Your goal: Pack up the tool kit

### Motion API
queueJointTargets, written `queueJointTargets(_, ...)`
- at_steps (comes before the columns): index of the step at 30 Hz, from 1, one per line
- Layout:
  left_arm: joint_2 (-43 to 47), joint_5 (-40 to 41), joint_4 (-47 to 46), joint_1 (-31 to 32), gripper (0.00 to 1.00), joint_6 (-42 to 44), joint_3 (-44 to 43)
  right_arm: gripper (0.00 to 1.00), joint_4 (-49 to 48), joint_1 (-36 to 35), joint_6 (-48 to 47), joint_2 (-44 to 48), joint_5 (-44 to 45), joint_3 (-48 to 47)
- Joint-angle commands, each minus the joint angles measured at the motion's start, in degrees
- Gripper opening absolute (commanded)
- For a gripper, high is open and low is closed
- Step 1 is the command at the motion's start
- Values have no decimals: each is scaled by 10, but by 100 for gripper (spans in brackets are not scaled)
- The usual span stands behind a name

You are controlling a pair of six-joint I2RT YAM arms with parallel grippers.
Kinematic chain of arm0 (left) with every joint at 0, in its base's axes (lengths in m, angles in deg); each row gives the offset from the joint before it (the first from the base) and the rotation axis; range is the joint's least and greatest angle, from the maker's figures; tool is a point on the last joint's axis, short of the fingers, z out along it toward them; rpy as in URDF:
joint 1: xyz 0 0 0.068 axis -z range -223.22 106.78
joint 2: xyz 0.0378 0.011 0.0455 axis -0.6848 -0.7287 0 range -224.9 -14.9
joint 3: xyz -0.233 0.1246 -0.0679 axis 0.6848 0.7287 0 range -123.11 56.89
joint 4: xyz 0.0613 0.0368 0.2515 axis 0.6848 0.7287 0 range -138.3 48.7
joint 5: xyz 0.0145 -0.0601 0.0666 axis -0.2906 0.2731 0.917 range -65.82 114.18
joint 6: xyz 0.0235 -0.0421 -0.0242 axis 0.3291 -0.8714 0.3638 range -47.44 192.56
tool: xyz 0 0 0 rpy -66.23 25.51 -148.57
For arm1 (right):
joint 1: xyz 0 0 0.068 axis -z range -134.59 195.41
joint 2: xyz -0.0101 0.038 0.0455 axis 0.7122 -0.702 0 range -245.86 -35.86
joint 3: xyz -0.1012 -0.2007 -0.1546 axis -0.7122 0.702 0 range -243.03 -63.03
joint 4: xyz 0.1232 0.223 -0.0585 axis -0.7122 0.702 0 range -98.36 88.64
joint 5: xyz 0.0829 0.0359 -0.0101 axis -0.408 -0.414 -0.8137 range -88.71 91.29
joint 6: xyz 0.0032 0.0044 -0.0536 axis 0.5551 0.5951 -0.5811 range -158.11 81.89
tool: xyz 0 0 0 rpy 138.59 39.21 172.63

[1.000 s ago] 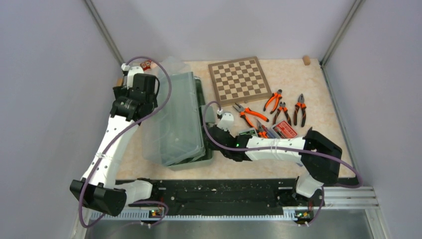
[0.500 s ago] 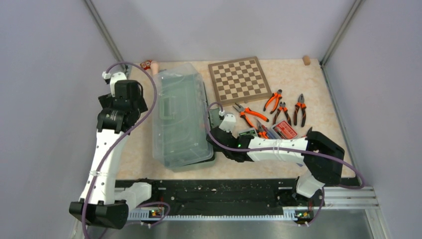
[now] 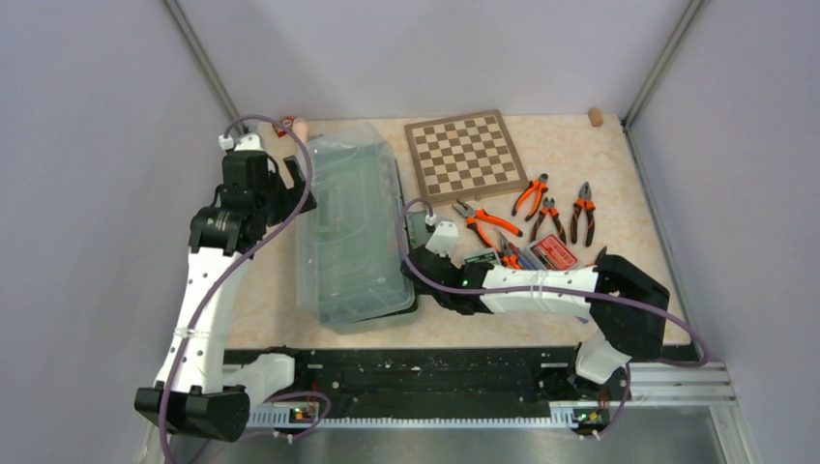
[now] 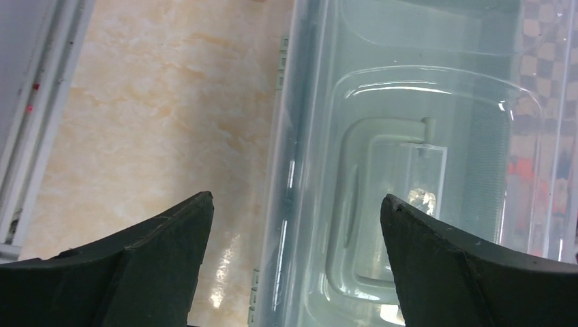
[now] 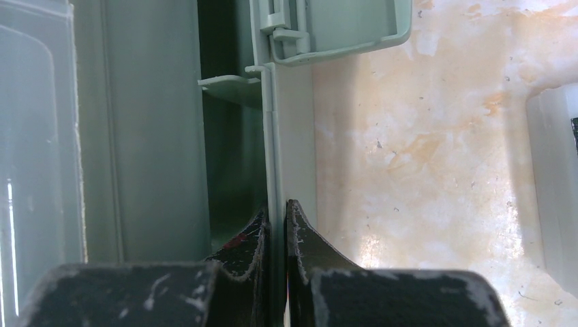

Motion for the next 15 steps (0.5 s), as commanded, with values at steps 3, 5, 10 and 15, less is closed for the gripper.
queueJointTargets(3, -16, -44, -37, 8, 98, -9, 3, 0, -78, 2, 26, 43, 2, -27)
queueJointTargets(5, -24, -45, -36, 11, 98, -5, 6, 0, -79, 2, 26, 43, 1, -28)
queueJointTargets(10, -38, -6, -31, 18, 98, 2, 22, 0, -79, 2, 27, 44, 0, -26)
queueJointTargets(15, -48, 23, -21, 25, 98, 15, 32, 0, -82, 3, 29, 42, -1, -25)
